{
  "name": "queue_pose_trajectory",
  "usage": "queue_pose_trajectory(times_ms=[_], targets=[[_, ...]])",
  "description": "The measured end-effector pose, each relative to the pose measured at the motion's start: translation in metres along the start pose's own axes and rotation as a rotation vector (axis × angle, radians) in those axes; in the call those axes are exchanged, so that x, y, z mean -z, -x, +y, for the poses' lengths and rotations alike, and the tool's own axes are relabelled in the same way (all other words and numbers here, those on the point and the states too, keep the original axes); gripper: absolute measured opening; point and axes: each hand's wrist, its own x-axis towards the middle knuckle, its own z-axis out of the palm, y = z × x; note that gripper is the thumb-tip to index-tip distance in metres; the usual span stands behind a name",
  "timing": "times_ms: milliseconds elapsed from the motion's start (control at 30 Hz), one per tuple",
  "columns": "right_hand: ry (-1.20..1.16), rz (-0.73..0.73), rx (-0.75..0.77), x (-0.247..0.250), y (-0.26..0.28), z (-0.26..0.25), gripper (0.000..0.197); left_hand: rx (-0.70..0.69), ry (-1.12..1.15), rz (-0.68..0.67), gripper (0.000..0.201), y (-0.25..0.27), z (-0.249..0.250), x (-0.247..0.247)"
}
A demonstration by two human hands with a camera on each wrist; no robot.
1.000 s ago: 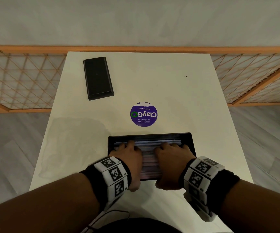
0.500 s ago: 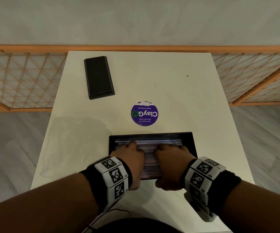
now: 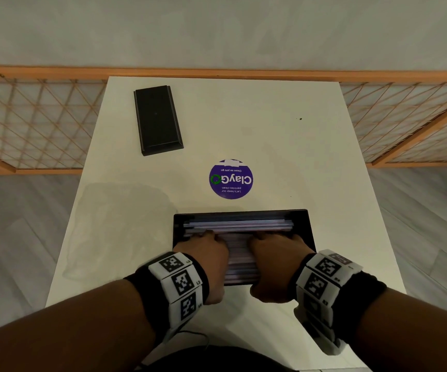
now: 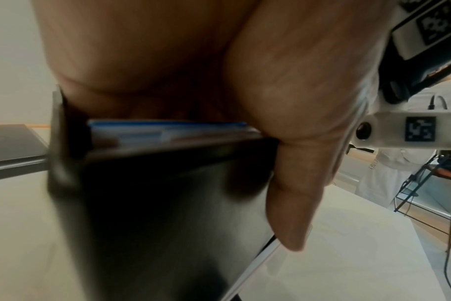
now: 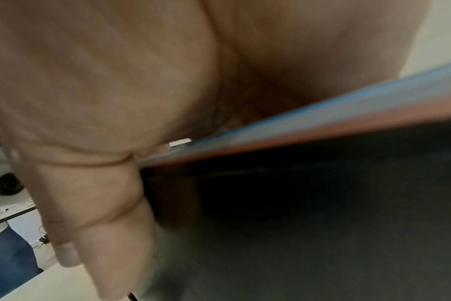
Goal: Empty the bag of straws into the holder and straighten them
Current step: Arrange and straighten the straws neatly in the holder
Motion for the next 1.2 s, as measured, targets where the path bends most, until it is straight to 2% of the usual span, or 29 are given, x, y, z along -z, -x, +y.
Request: queue_pose_trajectory(times_ms=[100, 200, 367, 567, 700, 900, 1100, 1200], targets=[[0.025, -0.005, -0.010, 0.0020, -0.0005, -0.0009, 0.061, 0.001, 0.000, -0.010, 0.066, 0.0008, -0.0001, 0.0010], [-0.006, -0.013, 0.013, 0.0051, -0.0002, -0.0013, 0.054, 0.005, -0.033, -0.014, 0.066, -0.0007, 0.0016, 0.0019], [-0.052, -0.009, 0.000, 0.0041, 0.0004, -0.0036, 0.057, -0.022, -0.011, 0.013, 0.053, -0.0007, 0.0021, -0.0011], [-0.043, -0.011, 0.008, 0.0044, 0.0006, -0.0022, 0.051, -0.014, 0.000, -0.004, 0.065, -0.0003, 0.0012, -0.0008], [-0.054, -0.004, -0.005, 0.0021, 0.0011, -0.0023, 0.054, -0.010, -0.011, -0.027, 0.064, 0.0007, 0.0011, 0.0002], [0.024, -0.017, -0.001, 0.0063, 0.0028, -0.0044, 0.057, -0.020, -0.017, 0.008, 0.066, -0.0023, 0.0021, -0.0024], [-0.061, 0.002, -0.002, 0.0018, 0.0022, -0.0027, 0.051, -0.043, 0.010, 0.025, 0.052, 0.0000, 0.0014, -0.0039], [-0.025, -0.019, 0.003, 0.0035, 0.0013, -0.0039, 0.052, -0.032, -0.011, 0.024, 0.056, -0.0014, 0.0034, -0.0040]])
